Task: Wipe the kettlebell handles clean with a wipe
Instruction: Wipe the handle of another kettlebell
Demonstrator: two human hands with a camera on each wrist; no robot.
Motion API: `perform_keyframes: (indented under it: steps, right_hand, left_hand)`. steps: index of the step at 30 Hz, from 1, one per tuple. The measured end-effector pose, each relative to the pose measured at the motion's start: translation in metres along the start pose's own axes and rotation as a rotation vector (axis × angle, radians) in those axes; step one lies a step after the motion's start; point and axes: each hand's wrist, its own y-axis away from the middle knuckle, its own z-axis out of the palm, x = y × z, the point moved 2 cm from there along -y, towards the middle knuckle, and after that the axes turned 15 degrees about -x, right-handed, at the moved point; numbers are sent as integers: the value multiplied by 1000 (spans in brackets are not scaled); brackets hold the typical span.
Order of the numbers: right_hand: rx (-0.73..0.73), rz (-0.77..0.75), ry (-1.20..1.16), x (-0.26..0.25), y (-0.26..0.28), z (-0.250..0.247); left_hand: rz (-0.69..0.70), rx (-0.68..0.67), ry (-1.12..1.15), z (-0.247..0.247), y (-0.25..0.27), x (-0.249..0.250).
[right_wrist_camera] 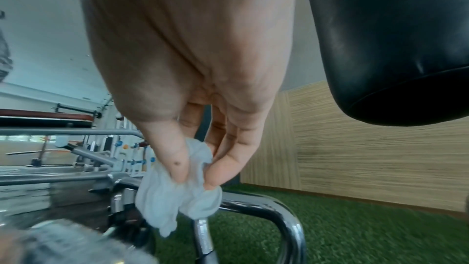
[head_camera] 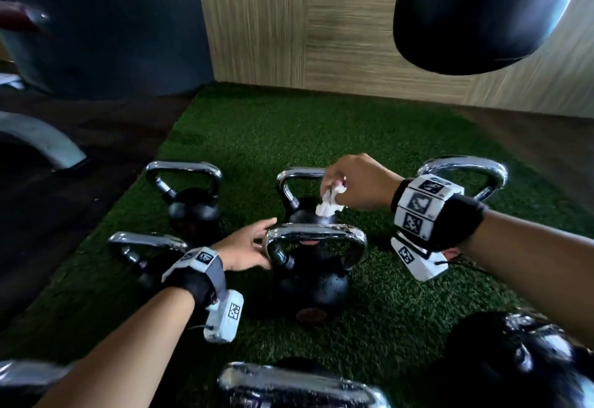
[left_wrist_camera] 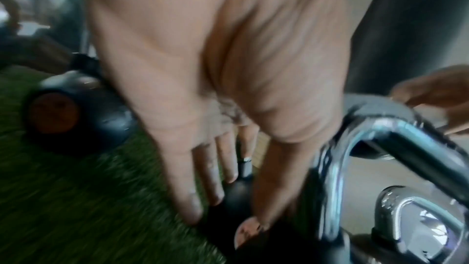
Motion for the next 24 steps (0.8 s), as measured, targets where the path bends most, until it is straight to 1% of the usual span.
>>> perform_keyframes:
  steps: [2,4,7,9,11,15,21,24]
  right_hand:
    - [-24,-27,23,-16,12,6]
    - [-50,-47,62,-28,19,16]
    - [-114,-57,101,-37,23,29]
    - [-132,-64,119,-36,24,33]
    - [-94,-90,112,-32,24,36]
    - [-8,-110,78,-28,26,41]
    - [13,19,103,-25,30,38]
    - [33,24,104,-30,27,39]
  left_hand:
    - [12,-25,-4,14,2,-14]
    - [-5,-47,-44,26,4,-25]
    - [-10,-4,-13,40,7,-30]
    - [-42,-7,-17,45,5,-28]
    - [-80,-12,-32,49,3,-27]
    - [-100,16,3,59,-5,-27]
    - [-95,40,44,62,-8,-29]
    - [-85,57,72,63,-9,-30]
